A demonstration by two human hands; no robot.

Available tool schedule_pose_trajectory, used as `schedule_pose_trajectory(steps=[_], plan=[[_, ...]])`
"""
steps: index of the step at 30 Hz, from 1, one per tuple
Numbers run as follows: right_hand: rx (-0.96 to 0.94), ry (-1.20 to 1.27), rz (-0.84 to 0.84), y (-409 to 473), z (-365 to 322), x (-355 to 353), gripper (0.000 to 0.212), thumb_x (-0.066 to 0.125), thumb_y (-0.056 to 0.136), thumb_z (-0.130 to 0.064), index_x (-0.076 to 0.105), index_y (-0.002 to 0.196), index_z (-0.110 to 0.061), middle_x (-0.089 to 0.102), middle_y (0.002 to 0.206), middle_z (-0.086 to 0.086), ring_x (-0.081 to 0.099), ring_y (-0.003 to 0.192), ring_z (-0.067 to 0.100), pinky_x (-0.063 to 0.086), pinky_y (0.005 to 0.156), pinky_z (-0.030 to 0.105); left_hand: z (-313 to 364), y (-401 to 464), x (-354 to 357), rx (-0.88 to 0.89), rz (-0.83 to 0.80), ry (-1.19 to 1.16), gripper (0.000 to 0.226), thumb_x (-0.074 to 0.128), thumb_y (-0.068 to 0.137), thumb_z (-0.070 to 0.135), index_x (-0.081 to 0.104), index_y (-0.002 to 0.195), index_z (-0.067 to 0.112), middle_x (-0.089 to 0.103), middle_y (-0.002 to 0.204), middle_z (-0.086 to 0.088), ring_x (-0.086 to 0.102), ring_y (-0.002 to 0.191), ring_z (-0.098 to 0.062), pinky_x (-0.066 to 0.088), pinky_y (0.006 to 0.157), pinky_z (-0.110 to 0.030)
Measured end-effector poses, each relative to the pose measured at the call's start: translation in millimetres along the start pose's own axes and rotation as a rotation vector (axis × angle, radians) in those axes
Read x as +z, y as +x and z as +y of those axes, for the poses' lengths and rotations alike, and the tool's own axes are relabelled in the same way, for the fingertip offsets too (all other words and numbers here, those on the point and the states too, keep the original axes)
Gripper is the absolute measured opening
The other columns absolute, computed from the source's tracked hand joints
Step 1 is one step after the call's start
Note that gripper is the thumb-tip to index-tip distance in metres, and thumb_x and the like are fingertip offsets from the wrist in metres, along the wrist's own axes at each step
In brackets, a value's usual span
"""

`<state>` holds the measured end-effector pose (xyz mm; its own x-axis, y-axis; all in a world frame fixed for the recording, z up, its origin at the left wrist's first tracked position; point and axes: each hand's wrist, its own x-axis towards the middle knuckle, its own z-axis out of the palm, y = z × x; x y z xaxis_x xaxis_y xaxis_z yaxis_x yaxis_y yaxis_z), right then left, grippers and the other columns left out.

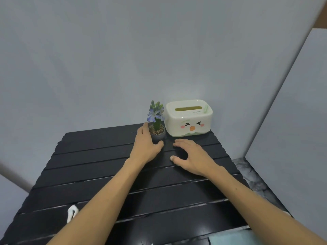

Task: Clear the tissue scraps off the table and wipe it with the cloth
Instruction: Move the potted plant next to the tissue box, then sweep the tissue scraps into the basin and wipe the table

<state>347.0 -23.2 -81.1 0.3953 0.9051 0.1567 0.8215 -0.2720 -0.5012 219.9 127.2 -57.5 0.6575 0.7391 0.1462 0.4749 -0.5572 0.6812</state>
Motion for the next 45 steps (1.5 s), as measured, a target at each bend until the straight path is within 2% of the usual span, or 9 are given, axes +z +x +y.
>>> schedule_pose_trajectory(steps=[3,5,14,20,26,31,35,42,45], plan=[[0.016,-0.014,-0.049,-4.4,-7.7,-4.3,0.060,0.060,0.087,-0.052,0.050,0.138,-0.022,0.041,0.150,-0.005,0.032,0.138,0.011,0.020,0.108,0.021,-7.1,-18.2,-9.1,-0.029,-0.030,0.069,0.091,0.068,0.084,0.040,0.017,0.154,0.012,0.022,0.159,-0.009,0.026,0.144,-0.026,0.028,0.115,-0.039],[0.030,-0.011,-0.060,-12.1,-15.9,-9.0,0.061,0.059,0.089,-0.050,0.047,0.140,-0.021,0.041,0.151,-0.003,0.033,0.138,0.013,0.021,0.108,0.022,-10.6,-33.9,-20.1,-0.025,-0.042,0.128,0.086,0.064,0.086,0.044,0.022,0.153,0.011,0.023,0.158,-0.008,0.026,0.143,-0.027,0.029,0.115,-0.040],[0.112,0.032,-0.062,-86.9,-67.3,-38.5,0.059,0.057,0.092,-0.047,0.043,0.143,-0.019,0.039,0.152,-0.003,0.034,0.138,0.013,0.025,0.109,0.024,-9.5,-138.9,-77.9,0.001,-0.098,0.160,0.060,0.060,0.090,0.048,0.044,0.140,0.018,0.041,0.146,0.001,0.037,0.133,-0.021,0.033,0.106,-0.031],[0.154,0.043,0.002,-163.8,-101.3,-55.9,0.055,0.053,0.095,-0.046,0.045,0.142,-0.019,0.042,0.149,-0.003,0.038,0.135,0.013,0.026,0.106,0.022,-8.4,-226.5,-116.7,-0.004,-0.045,0.141,0.049,0.059,0.090,0.049,0.054,0.130,0.021,0.050,0.136,0.006,0.045,0.125,-0.014,0.031,0.096,-0.023],[0.200,0.130,0.106,-252.0,-122.0,-58.4,0.051,0.055,0.094,-0.043,0.050,0.138,-0.019,0.048,0.143,-0.005,0.042,0.131,0.011,0.028,0.105,0.020,-8.5,-332.5,-129.6,0.026,0.021,0.059,0.041,0.063,0.089,0.044,0.057,0.123,0.023,0.053,0.124,0.012,0.048,0.116,-0.007,0.038,0.096,-0.024],[0.209,0.158,0.159,-317.1,-129.2,-52.7,0.046,0.057,0.093,-0.042,0.054,0.133,-0.018,0.053,0.138,-0.004,0.046,0.128,0.011,0.033,0.108,0.025,-9.7,-416.4,-114.9,0.050,0.041,0.041,0.042,0.065,0.086,0.045,0.057,0.122,0.025,0.052,0.119,0.012,0.048,0.113,-0.008,0.033,0.094,-0.020],[0.214,0.185,0.198,-348.6,-136.9,-51.1,0.041,0.059,0.093,-0.039,0.058,0.128,-0.017,0.056,0.133,-0.005,0.049,0.125,0.011,0.034,0.106,0.025,-8.5,-462.5,-103.9,0.040,0.026,0.031,0.054,0.055,0.083,0.053,0.052,0.128,0.023,0.048,0.125,0.010,0.044,0.116,-0.009,0.033,0.098,-0.020],[0.231,0.219,0.201,-366.7,-148.7,-55.1,0.036,0.061,0.092,-0.037,0.060,0.123,-0.018,0.056,0.125,-0.010,0.049,0.115,0.005,0.032,0.100,0.021,-8.0,-492.4,-101.1,0.046,-0.013,0.106,0.062,0.045,0.086,0.056,0.047,0.135,0.018,0.043,0.133,0.007,0.038,0.126,-0.013,0.032,0.106,-0.025],[0.254,0.219,0.193,-367.4,-148.5,-55.8,0.035,0.061,0.092,-0.038,0.060,0.123,-0.020,0.057,0.126,-0.009,0.050,0.119,0.010,0.034,0.102,0.025,-10.8,-495.3,-104.8,0.038,-0.022,0.118,0.056,0.050,0.089,0.050,0.046,0.136,0.019,0.042,0.136,0.005,0.036,0.128,-0.015,0.032,0.107,-0.025]])
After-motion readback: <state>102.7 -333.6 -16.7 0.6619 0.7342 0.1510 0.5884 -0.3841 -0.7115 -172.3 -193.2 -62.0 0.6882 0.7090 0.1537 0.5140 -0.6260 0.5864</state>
